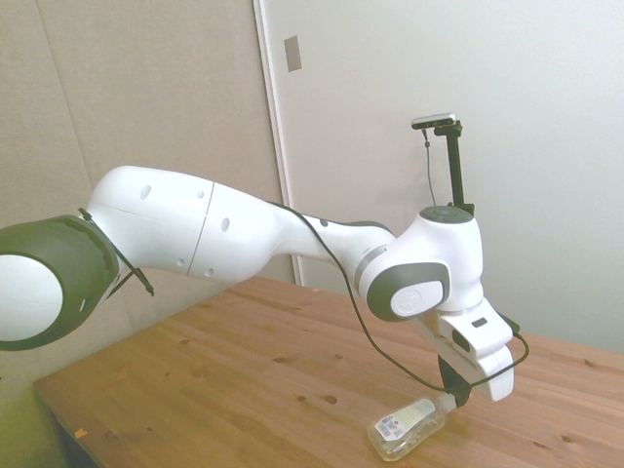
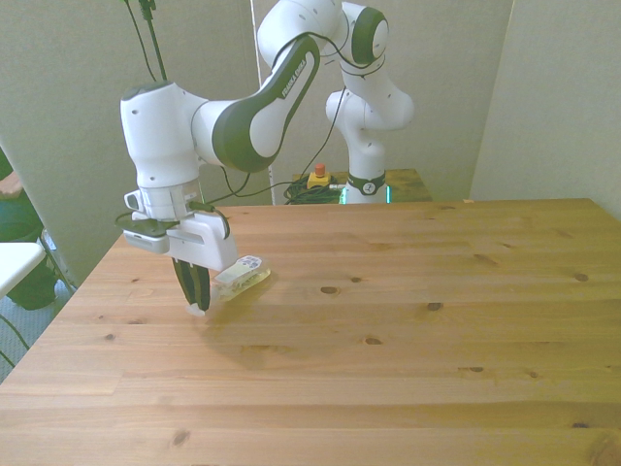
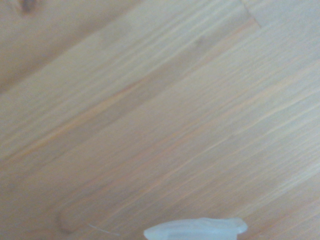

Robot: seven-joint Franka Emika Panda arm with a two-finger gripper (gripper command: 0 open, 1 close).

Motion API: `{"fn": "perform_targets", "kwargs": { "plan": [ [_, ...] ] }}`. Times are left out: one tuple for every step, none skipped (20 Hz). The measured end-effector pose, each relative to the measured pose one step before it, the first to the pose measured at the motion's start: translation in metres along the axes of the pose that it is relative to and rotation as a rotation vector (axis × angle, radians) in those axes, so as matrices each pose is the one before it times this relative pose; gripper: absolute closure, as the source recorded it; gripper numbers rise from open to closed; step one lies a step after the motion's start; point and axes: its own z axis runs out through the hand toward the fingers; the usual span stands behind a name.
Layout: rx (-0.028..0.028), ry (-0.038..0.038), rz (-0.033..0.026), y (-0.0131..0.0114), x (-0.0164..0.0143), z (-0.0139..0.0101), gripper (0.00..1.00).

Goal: Stand the sanitizer

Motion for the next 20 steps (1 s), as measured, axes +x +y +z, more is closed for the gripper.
{"fn": "perform_targets", "kwargs": {
  "plan": [
    [0.00957,0.00594,0.00282,-0.00229,-0.00245,-0.01073,1.00],
    [0.00964,0.00947,0.00593,-0.00207,-0.00284,-0.01179,1.00],
    [0.00822,0.01213,0.00864,-0.00213,-0.00327,-0.01256,1.00],
    [0.00607,0.01446,0.00575,-0.00224,-0.00501,-0.01331,1.00],
    [0.00483,0.01612,0.00906,-0.00175,-0.00553,-0.01306,1.00],
    [0.00663,0.01936,0.00933,-0.00172,-0.00627,-0.01328,1.00],
    [0.00317,0.01953,0.01032,-0.00151,-0.00708,-0.01243,1.00],
    [0.00227,0.02350,0.01675,-0.00156,-0.00746,-0.01172,1.00],
    [0.00404,0.02334,0.02069,-0.00134,-0.00791,-0.01064,1.00],
    [0.00546,0.02328,0.02508,-0.00085,-0.00742,-0.00917,1.00],
    [0.00419,0.02730,0.03204,-0.00047,-0.00720,-0.00805,1.00],
    [0.00135,0.02959,0.03350,0.00054,-0.00651,-0.00665,1.00],
    [-0.00201,0.02782,0.03293,0.00140,-0.00561,-0.00533,1.00],
    [-0.00292,0.02680,0.03524,0.00184,-0.00483,-0.00443,1.00],
    [-0.00388,0.02437,0.03312,0.00228,-0.00517,-0.00389,1.00],
    [-0.00387,0.02117,0.02659,0.00286,-0.00503,-0.00348,1.00],
    [-0.00343,0.02068,0.02140,0.00265,-0.00541,-0.00287,1.00],
    [-0.00281,0.02408,0.01785,0.00235,-0.00665,-0.00277,1.00],
    [-0.00111,0.02910,0.01442,0.00217,-0.00673,-0.00273,1.00],
    [0.00000,0.03236,0.01583,0.00205,-0.00678,-0.00200,1.00]
  ]
}}
